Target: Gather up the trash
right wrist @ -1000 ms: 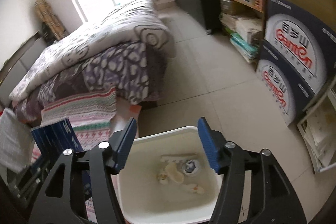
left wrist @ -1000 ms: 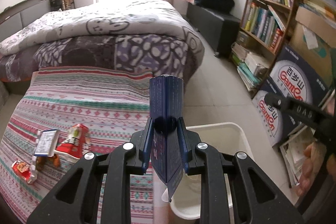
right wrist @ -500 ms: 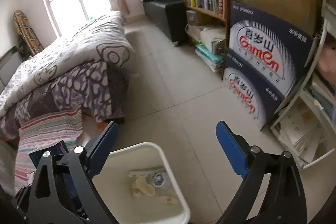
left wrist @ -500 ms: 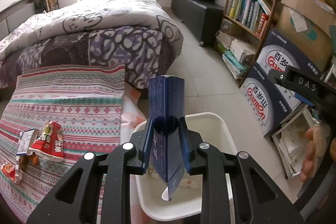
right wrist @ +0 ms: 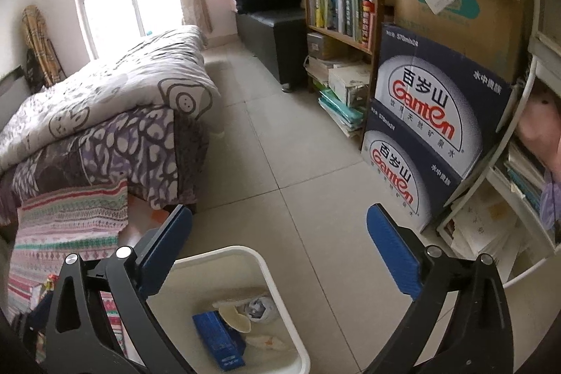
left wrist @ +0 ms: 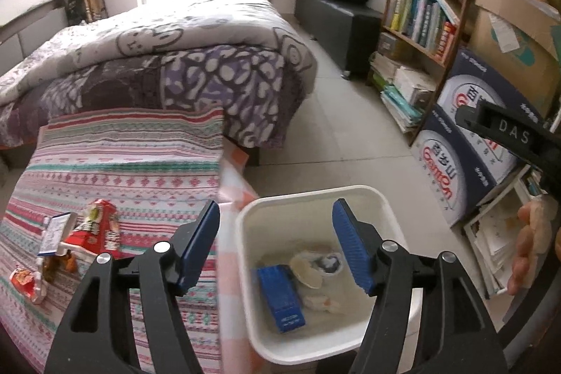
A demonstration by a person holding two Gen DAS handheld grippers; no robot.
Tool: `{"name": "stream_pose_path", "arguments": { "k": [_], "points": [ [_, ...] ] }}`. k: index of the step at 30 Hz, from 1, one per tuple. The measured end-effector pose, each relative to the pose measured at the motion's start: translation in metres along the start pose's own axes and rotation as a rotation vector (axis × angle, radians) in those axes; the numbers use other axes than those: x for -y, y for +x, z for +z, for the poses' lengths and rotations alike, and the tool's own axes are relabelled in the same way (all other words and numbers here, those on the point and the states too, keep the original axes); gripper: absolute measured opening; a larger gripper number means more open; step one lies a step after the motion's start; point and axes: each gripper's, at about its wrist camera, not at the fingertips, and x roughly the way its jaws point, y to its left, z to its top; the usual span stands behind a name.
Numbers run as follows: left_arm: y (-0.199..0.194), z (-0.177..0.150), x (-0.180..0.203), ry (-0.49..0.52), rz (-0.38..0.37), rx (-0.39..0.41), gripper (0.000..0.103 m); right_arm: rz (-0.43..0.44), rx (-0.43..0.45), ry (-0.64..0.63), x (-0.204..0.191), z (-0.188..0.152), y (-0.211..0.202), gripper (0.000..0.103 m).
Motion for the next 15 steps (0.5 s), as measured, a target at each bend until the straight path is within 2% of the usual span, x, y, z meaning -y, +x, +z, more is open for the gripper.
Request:
{"name": "stream_pose_path", "arguments": {
  "k": [4, 9, 15],
  "points": [
    [-0.006, -0.005, -0.021, -0.024, 0.066, 0.015, 0.078, 0.011, -0.013, -0.039, -0.018, -0.006, -0.001, 0.096],
    [-0.009, -0.012, -0.047, -0.027, 0.18, 0.018, 0.084, 0.031, -0.026, -0.082, -0.048, -0.013, -0.005, 0.096],
    [-0.013, -0.02, -0.097, -0.062, 0.329, -0.005, 0.089, 0.077, -0.055, -0.124, -0.088, -0.024, -0.009, 0.096]
  ]
}}
